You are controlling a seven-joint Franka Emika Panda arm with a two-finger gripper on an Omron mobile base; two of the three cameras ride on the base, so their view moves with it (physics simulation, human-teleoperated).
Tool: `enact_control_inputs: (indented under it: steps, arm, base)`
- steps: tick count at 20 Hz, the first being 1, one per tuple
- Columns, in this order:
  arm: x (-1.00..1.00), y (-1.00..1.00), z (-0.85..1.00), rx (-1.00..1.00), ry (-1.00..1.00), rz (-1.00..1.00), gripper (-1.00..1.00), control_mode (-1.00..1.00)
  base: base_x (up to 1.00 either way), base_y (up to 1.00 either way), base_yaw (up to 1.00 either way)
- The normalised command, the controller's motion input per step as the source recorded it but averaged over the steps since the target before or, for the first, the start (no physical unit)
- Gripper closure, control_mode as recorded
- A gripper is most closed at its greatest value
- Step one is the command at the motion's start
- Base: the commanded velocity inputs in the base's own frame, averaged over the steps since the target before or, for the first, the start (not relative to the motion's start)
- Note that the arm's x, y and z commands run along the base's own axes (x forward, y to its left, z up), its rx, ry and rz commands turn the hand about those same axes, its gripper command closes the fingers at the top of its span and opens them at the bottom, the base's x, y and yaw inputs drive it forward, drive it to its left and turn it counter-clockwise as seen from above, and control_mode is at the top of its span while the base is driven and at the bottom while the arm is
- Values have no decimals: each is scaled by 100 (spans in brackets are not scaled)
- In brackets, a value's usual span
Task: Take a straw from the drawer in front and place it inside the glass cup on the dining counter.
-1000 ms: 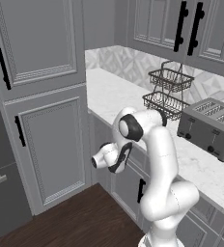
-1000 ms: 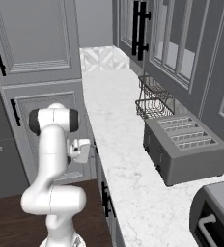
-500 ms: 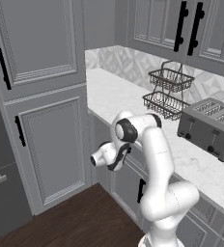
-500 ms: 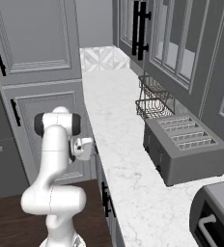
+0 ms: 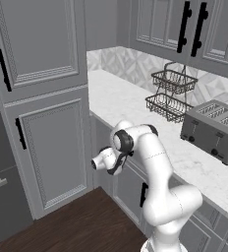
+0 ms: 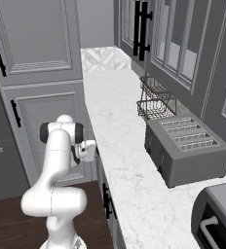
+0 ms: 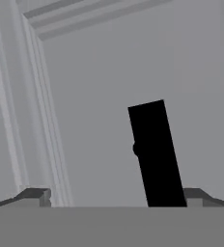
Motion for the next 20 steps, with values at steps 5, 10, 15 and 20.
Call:
enact_control_inputs:
  steps: [5, 10, 15, 20]
  arm:
    - [27, 0, -31, -1, 0, 0, 100, -100]
    - [1, 0, -3, 0, 0, 0, 100, -100]
    - [-12, 10, 0, 0, 0, 3, 100, -100]
    - [-31, 47, 5, 0, 0, 5, 100, -100]
  base:
    - [0, 0, 0]
    - [0, 0, 0]
    - [0, 0, 0]
    - [0, 0, 0]
